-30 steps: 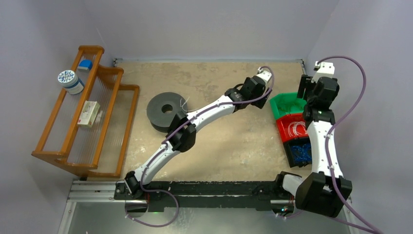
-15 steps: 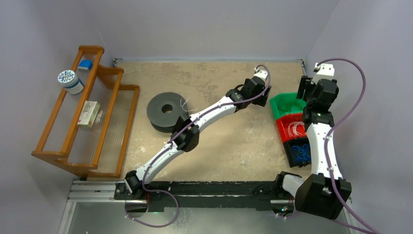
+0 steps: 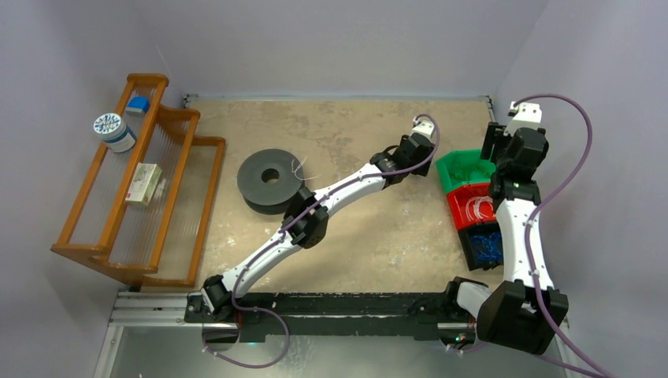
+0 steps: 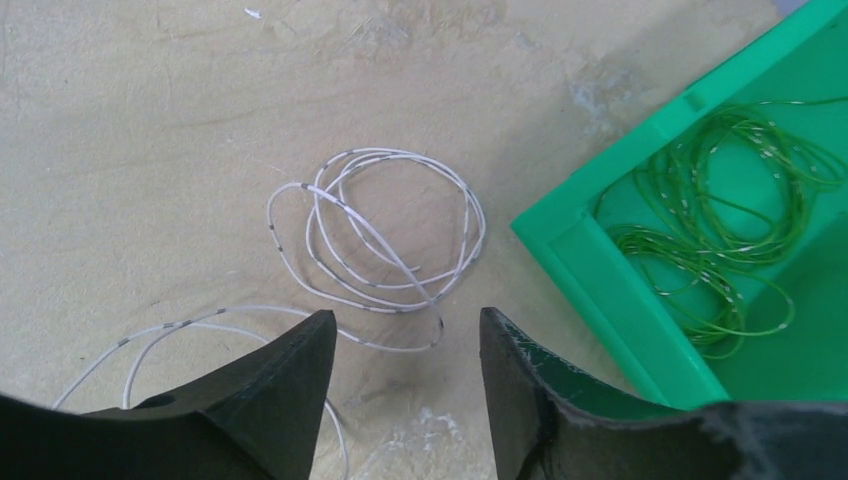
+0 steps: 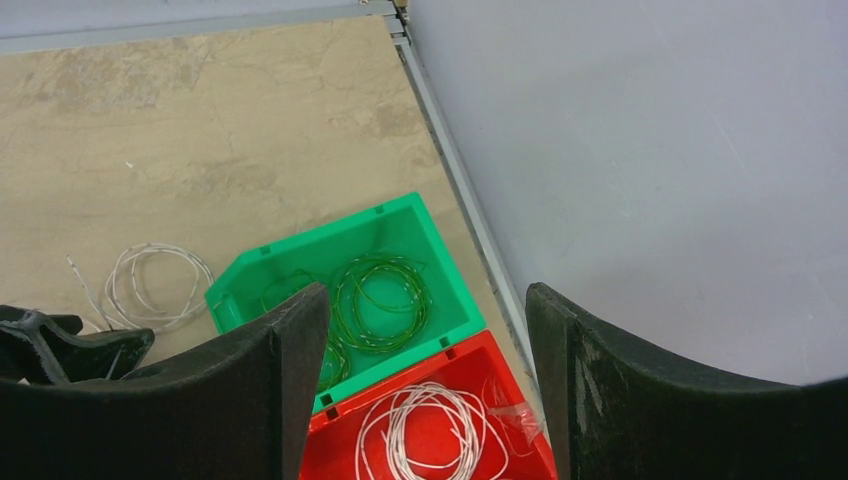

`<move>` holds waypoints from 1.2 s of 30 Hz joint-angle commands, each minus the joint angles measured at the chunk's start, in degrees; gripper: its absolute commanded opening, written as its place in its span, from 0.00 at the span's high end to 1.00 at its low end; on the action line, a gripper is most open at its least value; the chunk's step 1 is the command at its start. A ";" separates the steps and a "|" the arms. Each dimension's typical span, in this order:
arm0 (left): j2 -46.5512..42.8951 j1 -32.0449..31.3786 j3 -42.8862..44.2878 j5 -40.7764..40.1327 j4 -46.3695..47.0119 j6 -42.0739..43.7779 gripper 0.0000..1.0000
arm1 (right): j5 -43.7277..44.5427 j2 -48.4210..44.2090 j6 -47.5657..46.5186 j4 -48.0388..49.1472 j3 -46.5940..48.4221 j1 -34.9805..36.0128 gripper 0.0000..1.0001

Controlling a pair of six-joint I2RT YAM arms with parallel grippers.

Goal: Wrap the cables
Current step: Adjust the cable at the center of the board.

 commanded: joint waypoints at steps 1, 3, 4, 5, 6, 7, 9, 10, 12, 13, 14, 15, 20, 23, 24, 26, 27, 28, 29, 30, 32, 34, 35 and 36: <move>0.49 -0.50 4.21 -3.85 4.42 2.25 0.49 | -1.16 -0.74 0.67 2.39 -0.41 -0.40 0.26; 0.67 -0.63 4.35 -4.83 5.26 2.92 0.57 | -1.52 -0.59 0.68 2.39 -0.45 -0.37 0.26; 0.79 -0.68 4.44 -5.20 5.61 3.26 0.61 | -1.83 -0.59 0.67 2.34 -0.45 -0.37 0.26; 0.91 -0.73 4.58 -5.40 5.87 3.61 0.64 | -1.97 -0.51 0.61 2.35 -0.45 -0.42 0.26; 1.03 -0.77 4.53 -5.88 6.15 3.96 0.68 | -2.19 -0.45 0.59 2.31 -0.49 -0.42 0.26; 1.08 -0.86 4.43 -6.28 6.48 4.36 0.71 | -2.40 -0.41 0.64 2.30 -0.52 -0.41 0.26; 1.22 -0.99 4.33 -6.69 6.88 4.77 0.78 | -2.88 -0.40 0.56 2.26 -0.53 -0.40 0.27; 1.24 -0.96 4.27 -6.81 7.09 5.03 0.81 | -3.05 -0.40 0.51 2.22 -0.54 -0.38 0.27; 1.03 -0.97 4.14 -7.27 7.19 5.43 0.89 | -3.53 -0.40 0.50 2.22 -0.54 -0.43 0.27; 0.82 -1.00 4.20 -7.67 7.15 5.65 0.93 | -3.94 -0.40 0.45 2.15 -0.60 -0.36 0.27; 0.52 -0.96 4.15 -8.25 7.05 5.90 0.97 | -4.52 -0.40 0.44 2.13 -0.63 -0.39 0.27; 0.05 -1.03 4.09 -8.93 6.94 6.29 1.00 | -5.45 -0.40 0.26 2.05 -0.63 -0.41 0.27; -5.83 -0.27 0.29 -12.97 5.82 7.81 1.00 | -8.88 -0.27 -1.41 1.82 -0.30 -0.38 0.28; -11.91 1.24 -3.36 -12.45 3.84 6.59 1.00 | -16.42 -0.33 -2.01 0.71 0.52 -0.27 0.29; -14.26 1.85 -4.67 -12.09 3.39 6.20 1.00 | -18.70 0.01 -1.78 0.19 1.04 -0.27 0.29; -18.79 3.15 -7.21 -11.23 2.59 5.54 1.00 | -22.79 1.33 -1.26 -0.58 2.63 -0.27 0.28; -21.75 3.73 -8.46 -10.69 2.43 5.40 1.00 | -24.87 2.31 -0.97 -2.20 3.68 -0.27 0.28; -23.87 4.23 -9.64 -10.43 2.35 5.38 1.00 | -26.87 3.89 -0.66 -3.28 4.83 -0.30 0.28; -25.87 4.62 -10.99 -10.32 2.34 5.44 1.00 | -29.05 5.16 0.10 -4.00 6.19 -0.29 0.28; -27.85 5.08 -12.07 -10.28 2.48 5.60 1.00 | -31.06 6.53 0.85 -4.56 7.14 -0.28 0.28; -30.88 5.52 -13.82 -10.03 2.68 5.88 1.00 | -34.99 9.39 2.74 -4.98 8.79 -0.19 0.25; -33.30 5.91 -14.78 -9.88 2.69 6.11 1.00 | -38.69 12.49 4.49 -4.83 10.38 0.14 0.21; -34.35 6.10 -15.03 -9.83 2.66 6.16 1.00 | -40.34 14.08 5.22 -4.40 11.11 0.60 0.20; -35.20 6.32 -15.12 -9.77 2.56 6.17 1.00 | -42.59 15.47 5.86 -3.81 11.73 1.18 0.20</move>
